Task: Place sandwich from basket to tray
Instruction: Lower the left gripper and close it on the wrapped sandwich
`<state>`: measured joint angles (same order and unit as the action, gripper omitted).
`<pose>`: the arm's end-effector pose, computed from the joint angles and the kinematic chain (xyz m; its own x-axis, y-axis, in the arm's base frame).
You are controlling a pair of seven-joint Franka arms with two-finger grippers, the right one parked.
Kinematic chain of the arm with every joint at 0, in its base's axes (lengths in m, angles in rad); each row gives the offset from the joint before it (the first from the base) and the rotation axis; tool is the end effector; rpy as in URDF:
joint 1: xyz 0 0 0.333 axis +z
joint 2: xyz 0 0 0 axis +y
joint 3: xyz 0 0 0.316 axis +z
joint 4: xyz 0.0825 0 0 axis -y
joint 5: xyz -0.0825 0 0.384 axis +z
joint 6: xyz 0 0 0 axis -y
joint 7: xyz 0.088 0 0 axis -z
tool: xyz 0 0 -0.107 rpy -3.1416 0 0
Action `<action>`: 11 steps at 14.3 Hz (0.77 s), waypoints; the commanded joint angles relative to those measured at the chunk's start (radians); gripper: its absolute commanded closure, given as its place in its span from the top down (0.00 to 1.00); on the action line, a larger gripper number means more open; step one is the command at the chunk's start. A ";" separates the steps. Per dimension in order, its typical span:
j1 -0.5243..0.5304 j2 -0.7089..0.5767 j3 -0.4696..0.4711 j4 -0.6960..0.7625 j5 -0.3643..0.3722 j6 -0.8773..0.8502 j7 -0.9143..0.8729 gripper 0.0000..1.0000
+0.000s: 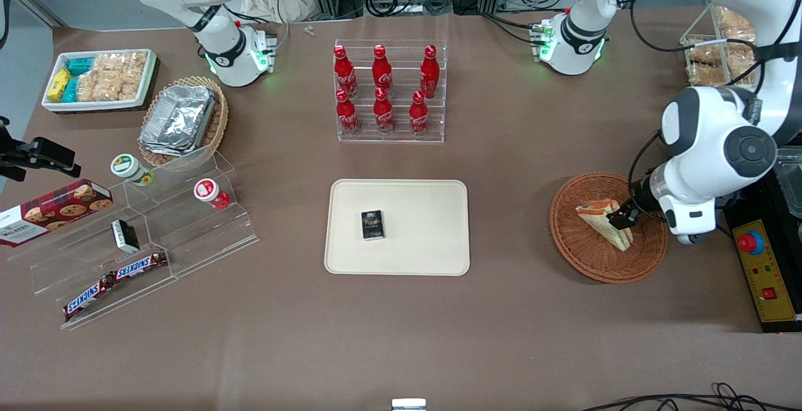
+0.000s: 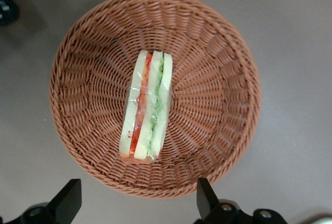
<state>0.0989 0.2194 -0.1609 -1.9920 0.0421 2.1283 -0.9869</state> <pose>0.5844 -0.0317 0.3477 0.6170 0.7857 -0.0449 0.7829 -0.6186 -0.0660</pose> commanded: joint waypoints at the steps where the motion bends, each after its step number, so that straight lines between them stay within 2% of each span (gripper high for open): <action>1: 0.010 0.030 -0.006 -0.013 0.015 0.056 -0.082 1.00; 11: 0.015 0.138 0.014 -0.016 0.016 0.165 -0.128 1.00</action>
<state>0.1086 0.3480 -0.1439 -1.9979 0.0421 2.2637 -1.0879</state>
